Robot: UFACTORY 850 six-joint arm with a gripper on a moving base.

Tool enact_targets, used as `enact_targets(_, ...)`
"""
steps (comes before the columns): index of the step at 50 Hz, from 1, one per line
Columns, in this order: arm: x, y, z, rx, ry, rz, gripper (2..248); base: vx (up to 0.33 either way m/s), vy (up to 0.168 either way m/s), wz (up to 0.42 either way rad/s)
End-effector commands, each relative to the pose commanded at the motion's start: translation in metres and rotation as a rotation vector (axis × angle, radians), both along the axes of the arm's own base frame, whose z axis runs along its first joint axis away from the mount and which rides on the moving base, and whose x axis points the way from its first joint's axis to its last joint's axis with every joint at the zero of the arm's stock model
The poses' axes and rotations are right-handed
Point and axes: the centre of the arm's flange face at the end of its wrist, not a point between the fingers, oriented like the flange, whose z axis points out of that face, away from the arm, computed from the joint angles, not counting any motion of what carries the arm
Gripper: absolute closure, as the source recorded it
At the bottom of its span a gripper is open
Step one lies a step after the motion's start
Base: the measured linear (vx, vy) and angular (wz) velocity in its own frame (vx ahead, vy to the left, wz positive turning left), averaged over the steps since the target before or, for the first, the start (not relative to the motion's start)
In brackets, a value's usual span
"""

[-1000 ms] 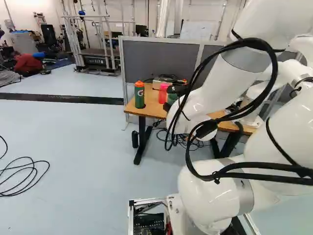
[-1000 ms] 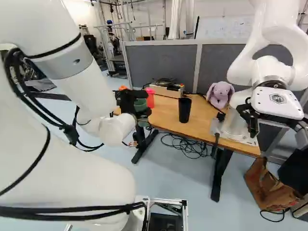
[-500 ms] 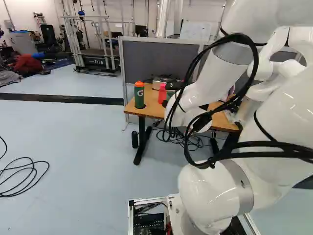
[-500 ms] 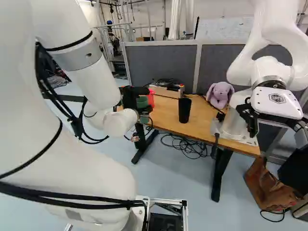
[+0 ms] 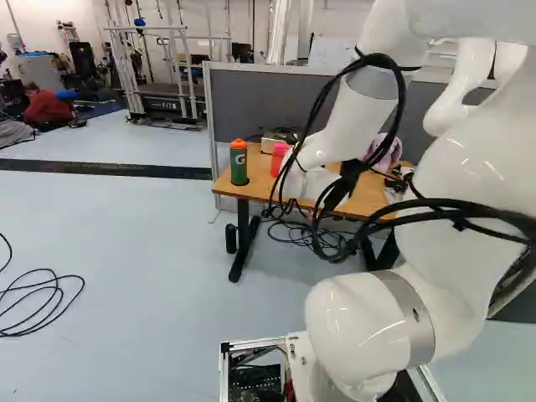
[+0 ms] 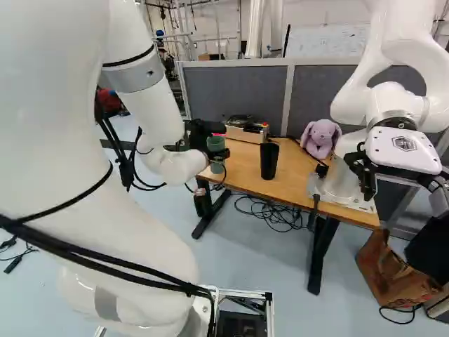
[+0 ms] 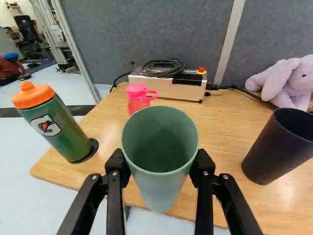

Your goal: Place the green cup on the table

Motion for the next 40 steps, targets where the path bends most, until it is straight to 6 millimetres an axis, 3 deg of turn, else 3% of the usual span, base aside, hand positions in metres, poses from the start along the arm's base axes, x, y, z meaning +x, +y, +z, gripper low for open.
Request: enact_targets(40,0.077,-0.019,-0.004,0.099,-0.017,-0.268,122,0.0,0.0,0.0)
